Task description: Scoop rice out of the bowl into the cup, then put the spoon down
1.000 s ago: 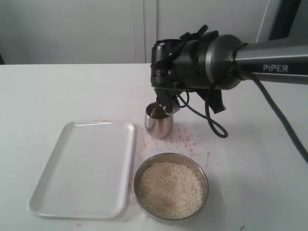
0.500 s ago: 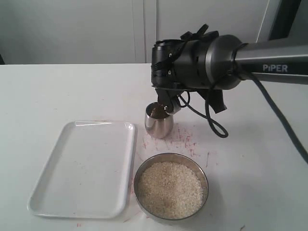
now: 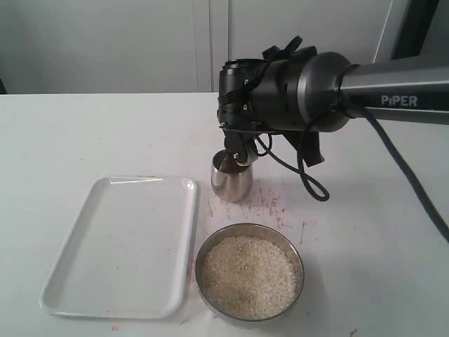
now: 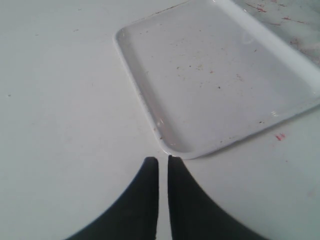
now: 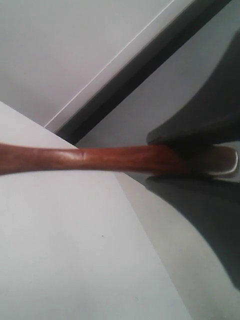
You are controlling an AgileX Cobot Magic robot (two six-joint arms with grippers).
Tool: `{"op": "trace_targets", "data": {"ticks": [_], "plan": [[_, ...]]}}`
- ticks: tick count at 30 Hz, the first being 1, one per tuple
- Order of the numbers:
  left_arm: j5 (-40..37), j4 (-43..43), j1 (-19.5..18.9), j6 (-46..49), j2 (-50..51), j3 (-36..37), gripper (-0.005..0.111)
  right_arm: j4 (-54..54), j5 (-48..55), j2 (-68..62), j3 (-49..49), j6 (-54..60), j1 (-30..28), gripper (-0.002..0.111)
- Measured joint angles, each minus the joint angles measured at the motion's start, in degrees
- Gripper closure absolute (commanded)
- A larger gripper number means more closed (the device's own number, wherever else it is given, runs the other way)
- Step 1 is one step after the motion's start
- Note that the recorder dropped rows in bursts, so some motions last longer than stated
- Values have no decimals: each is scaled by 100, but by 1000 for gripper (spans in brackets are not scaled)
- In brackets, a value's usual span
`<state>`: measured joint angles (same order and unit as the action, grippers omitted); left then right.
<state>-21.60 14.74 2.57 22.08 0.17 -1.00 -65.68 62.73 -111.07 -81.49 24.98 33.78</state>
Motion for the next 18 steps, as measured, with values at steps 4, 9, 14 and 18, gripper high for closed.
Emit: {"op": "trace_targets", "data": {"ticks": [4, 9, 14, 18], "plan": [[0, 0, 0, 0, 0, 0, 92, 0, 2, 0, 0, 22, 0, 108], [0, 0, 0, 0, 0, 0, 92, 11, -8, 0, 0, -185, 0, 108], [0, 0, 0, 0, 0, 0, 92, 21, -44, 0, 0, -1404, 0, 108], [0, 0, 0, 0, 0, 0, 92, 244, -217, 226, 0, -2375, 14, 108]]}}
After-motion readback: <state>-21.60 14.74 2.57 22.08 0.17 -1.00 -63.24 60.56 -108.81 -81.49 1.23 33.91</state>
